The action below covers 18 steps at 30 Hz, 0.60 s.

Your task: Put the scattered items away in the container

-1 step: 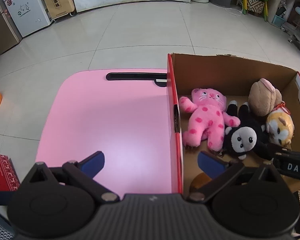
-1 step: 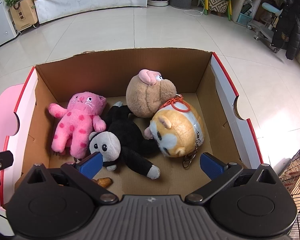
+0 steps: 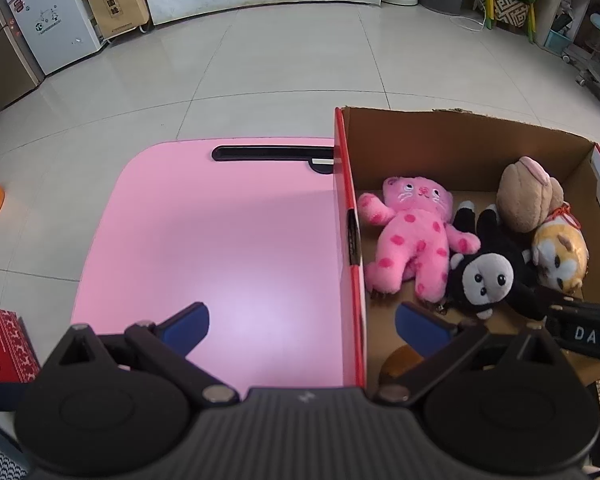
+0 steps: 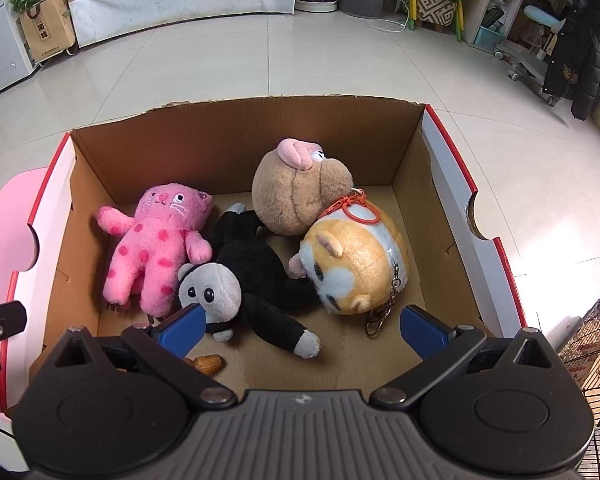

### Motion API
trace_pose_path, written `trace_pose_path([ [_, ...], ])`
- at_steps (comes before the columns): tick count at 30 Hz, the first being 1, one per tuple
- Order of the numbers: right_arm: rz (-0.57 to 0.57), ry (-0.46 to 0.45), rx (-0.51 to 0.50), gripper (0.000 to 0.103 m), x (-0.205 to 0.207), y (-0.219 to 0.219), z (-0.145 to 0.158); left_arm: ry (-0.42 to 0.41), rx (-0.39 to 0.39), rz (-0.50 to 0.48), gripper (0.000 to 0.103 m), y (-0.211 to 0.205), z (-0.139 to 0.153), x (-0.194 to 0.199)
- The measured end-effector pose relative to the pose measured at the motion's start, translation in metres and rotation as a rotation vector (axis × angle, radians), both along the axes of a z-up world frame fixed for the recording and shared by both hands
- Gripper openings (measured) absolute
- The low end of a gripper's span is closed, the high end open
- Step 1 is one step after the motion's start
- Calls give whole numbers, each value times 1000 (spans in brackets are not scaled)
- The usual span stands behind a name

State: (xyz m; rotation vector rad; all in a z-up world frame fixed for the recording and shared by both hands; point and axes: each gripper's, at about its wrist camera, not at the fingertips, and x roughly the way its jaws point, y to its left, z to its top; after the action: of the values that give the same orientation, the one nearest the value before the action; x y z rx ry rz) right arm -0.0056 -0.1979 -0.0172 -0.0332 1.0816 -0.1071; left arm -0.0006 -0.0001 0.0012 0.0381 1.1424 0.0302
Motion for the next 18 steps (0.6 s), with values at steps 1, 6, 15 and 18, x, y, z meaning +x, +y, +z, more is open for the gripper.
trace_pose_path([
  [1, 0, 0, 0, 103, 0, 0, 0, -2, 3, 0, 103, 0, 1, 0],
  [6, 0, 3, -3, 103, 0, 0, -1, 1, 2, -3, 103, -1, -1, 2],
  [15, 2, 4, -9, 103, 0, 1, 0, -11, 12, -8, 103, -3, 4, -3],
  [18, -1, 3, -9, 103, 0, 1, 0, -10, 11, -6, 103, -2, 4, -3],
])
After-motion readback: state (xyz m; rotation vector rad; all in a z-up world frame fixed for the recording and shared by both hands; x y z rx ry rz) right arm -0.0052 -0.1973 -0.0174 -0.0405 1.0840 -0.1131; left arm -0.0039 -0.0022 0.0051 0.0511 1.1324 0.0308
